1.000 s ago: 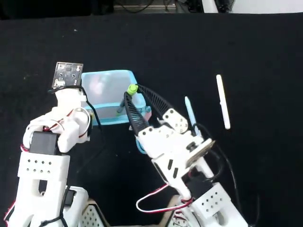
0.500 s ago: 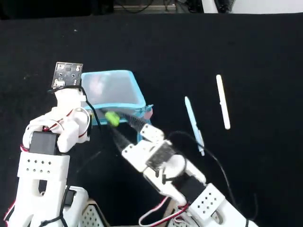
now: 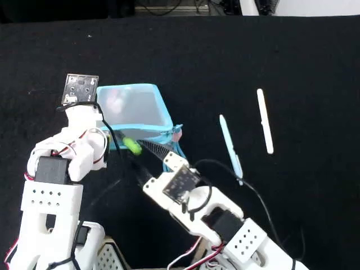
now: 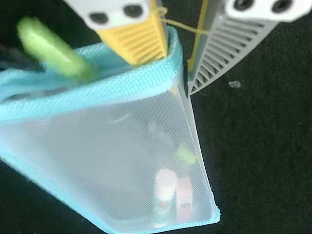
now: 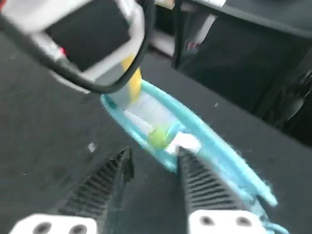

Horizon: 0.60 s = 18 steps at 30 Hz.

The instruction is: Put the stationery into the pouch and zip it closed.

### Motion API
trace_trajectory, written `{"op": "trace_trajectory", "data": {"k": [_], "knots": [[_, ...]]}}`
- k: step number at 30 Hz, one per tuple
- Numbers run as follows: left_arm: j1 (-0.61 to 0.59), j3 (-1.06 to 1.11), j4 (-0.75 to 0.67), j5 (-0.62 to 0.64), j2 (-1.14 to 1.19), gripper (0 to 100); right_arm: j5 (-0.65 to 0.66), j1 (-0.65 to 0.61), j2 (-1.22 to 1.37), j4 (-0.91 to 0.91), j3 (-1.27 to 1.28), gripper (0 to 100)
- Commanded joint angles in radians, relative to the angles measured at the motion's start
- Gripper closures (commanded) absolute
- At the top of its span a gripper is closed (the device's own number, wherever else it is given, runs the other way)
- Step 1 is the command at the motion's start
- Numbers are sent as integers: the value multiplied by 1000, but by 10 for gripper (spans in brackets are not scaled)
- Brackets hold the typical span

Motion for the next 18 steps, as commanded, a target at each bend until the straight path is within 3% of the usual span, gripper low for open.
{"op": "trace_trajectory", "data": {"k": [1, 4, 8, 13, 18], "knots": [[4, -10, -9, 9, -3, 970, -81, -11, -12, 209, -196, 769], [4, -10, -9, 9, -3, 970, -118, 15, -12, 440, -358, 769], [4, -10, -8, 9, -3, 970, -117, 190, -10, 669, -545, 769], [4, -10, -8, 9, -3, 970, -121, 517, 1, 730, -596, 771], [4, 2, -14, 9, -3, 970, -123, 678, 154, 772, -596, 883]]}}
